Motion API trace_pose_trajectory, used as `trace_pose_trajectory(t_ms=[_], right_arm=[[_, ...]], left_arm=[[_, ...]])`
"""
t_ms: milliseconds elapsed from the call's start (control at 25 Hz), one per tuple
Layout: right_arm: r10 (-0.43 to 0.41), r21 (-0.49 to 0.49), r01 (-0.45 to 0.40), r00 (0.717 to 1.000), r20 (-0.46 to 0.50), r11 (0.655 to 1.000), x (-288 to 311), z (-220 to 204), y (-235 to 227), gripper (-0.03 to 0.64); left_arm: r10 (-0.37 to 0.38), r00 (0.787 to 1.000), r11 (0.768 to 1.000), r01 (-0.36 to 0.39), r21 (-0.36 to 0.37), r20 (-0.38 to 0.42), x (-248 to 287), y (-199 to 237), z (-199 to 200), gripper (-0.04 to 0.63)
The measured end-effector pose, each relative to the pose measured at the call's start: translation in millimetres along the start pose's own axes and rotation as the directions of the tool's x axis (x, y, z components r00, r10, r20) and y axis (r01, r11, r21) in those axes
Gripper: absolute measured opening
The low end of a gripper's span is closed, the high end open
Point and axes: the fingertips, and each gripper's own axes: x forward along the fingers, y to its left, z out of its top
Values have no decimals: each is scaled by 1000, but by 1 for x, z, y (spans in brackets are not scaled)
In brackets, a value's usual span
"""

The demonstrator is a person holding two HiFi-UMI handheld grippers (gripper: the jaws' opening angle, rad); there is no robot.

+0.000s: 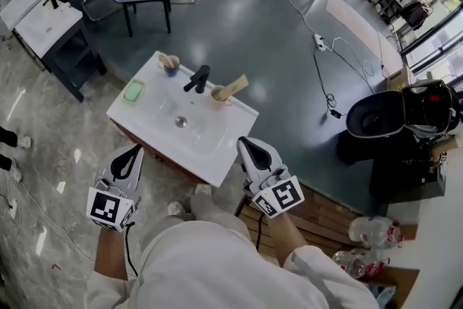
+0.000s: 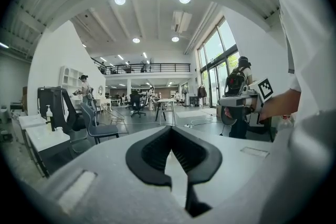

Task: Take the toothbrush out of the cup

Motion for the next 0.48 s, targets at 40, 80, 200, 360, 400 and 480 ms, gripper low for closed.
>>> trace_pose_trajectory(t_ms=[40,80,200,360,400,480], right_arm=[[2,0,-2,1000,0,1000,4,-1,-4,0],[4,1,-4,1000,-1,1000,7,-3,-9,0],[16,6,-16,1000,-11,1000,17,-8,-21,0],[42,14,-42,999,-11,999,29,-9,-40,0],[49,16,-49,999,-12,999,32,-10,-45,0],[63,20,-62,998,-18,998,37,-14,-56,0]], left_arm=[[1,1000,1000,-1,1,-1,5,2,1,2],[2,1000,1000,-2,0,-1,11,4,1,2],[11,1000,1000,-11,-4,-3,23,6,0,2],[32,999,999,-32,-1,-12,41,9,5,2],[38,999,999,-38,-1,-11,46,10,6,2],[51,999,999,-51,0,-6,55,10,8,2]])
